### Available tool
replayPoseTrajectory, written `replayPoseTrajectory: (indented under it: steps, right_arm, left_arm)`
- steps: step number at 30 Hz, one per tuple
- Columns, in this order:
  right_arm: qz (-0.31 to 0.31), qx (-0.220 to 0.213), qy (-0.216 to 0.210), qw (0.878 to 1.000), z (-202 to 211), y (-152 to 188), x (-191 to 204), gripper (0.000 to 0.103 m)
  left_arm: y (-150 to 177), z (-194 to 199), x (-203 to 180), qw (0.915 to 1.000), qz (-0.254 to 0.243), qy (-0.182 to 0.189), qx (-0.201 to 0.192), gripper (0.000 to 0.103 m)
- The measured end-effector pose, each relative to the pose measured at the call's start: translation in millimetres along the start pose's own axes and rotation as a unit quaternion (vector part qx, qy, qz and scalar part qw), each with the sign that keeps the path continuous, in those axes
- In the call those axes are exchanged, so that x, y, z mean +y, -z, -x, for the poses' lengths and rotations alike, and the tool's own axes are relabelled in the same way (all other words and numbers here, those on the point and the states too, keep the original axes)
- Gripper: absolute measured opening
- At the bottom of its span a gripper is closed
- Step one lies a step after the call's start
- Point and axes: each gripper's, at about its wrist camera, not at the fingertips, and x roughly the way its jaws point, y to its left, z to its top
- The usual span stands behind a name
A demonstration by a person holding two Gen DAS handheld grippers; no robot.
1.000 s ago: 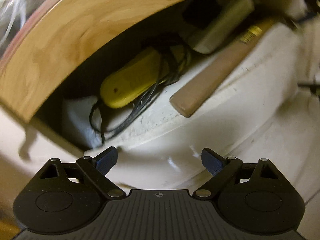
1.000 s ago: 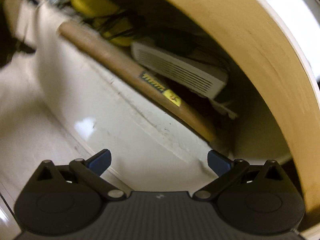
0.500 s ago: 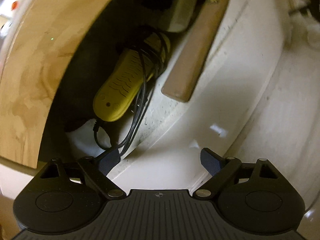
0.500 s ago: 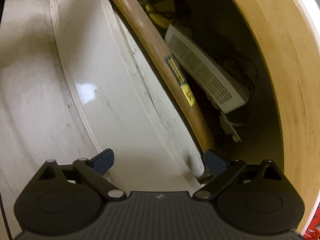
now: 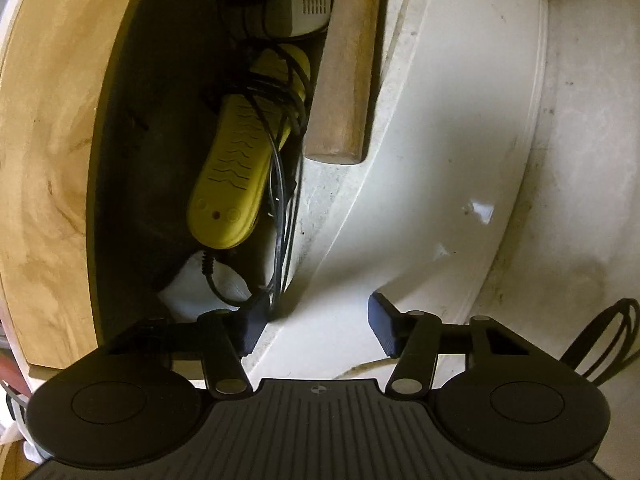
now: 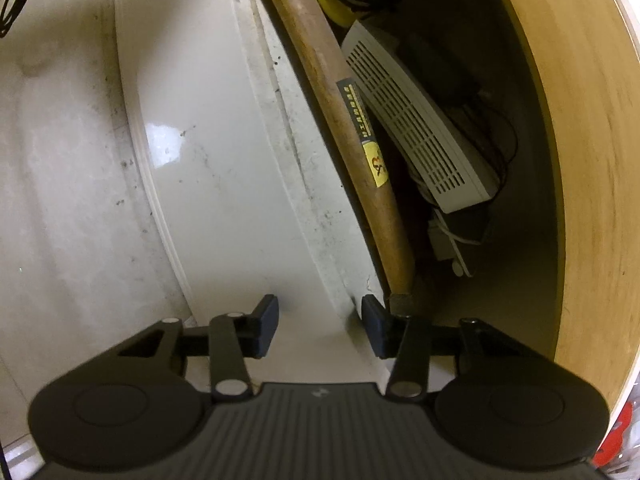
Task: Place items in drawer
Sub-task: 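Lower the left tool to the white drawer's front edge, then grip the drawer front edge with the left tool and pull it open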
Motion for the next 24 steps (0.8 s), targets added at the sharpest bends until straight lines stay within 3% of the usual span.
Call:
replayPoseTrajectory:
  steps: [24]
  right_arm:
    - [0.011,0.003,-0.011,1.0,36.8,14.4,21.8,0.046]
  left_arm:
    - [14.1,30.1,-13.7,0.9999,-0.011,0.003,0.002,0.052]
